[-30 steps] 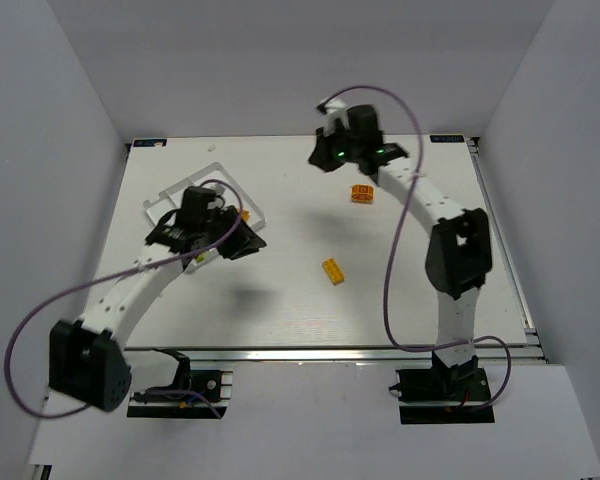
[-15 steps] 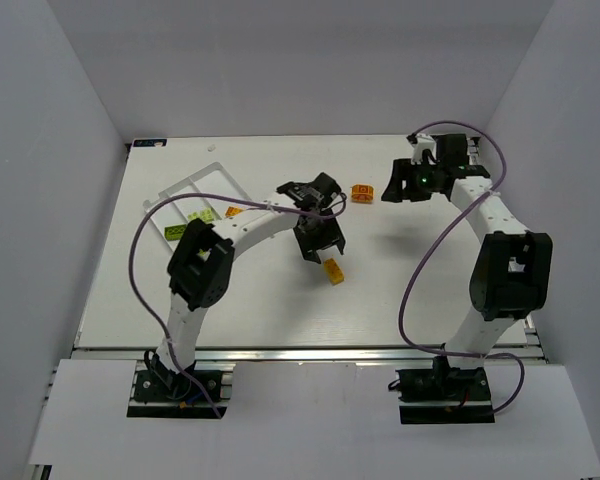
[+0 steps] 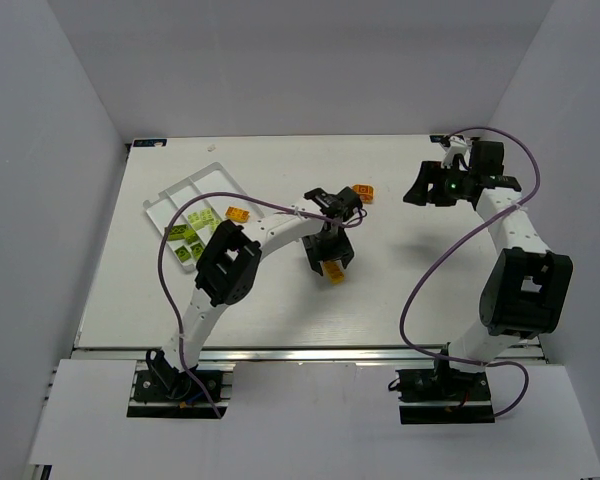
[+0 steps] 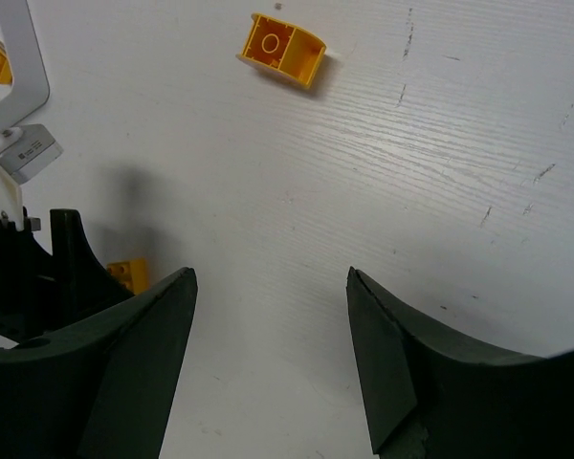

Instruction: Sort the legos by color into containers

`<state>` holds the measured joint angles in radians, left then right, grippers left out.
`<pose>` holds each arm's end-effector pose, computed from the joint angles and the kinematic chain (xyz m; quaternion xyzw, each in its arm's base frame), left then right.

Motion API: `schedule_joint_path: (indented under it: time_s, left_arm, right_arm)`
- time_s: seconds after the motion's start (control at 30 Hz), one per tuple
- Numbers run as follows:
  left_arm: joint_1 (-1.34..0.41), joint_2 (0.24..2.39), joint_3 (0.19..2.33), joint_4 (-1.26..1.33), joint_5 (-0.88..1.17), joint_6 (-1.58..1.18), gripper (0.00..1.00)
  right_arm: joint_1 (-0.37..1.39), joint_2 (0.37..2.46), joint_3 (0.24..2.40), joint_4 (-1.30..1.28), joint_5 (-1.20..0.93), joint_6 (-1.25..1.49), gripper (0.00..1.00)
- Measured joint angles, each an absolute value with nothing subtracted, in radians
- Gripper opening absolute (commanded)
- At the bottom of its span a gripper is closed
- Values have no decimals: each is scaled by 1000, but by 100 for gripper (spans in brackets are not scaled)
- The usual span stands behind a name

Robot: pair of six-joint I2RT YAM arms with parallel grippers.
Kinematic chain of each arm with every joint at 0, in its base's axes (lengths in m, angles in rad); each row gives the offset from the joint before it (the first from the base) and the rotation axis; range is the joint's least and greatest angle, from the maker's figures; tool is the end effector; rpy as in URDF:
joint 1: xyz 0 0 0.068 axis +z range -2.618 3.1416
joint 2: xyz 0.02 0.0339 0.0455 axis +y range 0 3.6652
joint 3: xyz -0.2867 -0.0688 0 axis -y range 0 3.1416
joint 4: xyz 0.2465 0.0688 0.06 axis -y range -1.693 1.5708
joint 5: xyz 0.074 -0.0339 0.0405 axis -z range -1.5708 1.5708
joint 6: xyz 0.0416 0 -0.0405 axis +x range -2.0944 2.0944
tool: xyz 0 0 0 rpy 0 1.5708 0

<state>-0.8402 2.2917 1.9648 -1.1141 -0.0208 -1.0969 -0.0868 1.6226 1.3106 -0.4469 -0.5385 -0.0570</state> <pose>0.3189 -0.3546 0.1919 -0.1284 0.9895 -0.0476 0.0453 0.3679 -0.0106 0.3058 -0.0918 0.8871 0.2164 0.3972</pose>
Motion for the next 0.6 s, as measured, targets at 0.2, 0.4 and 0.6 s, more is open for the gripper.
schedule_joint_path:
  time_s: [0.2, 0.4, 0.6]
  left_arm:
    - [-841, 2319, 1964, -1108, -41, -1103, 50]
    - [-840, 2333, 1972, -1088, -55, -1100, 12]
    - [-819, 2317, 1963, -1055, -97, -1065, 2]
  right_arm:
    - [-97, 1623, 1309, -448, -579, -63, 67]
    - [-97, 1623, 1277, -455, -612, -96, 59]
    - [-90, 1623, 1255, -469, -649, -156, 44]
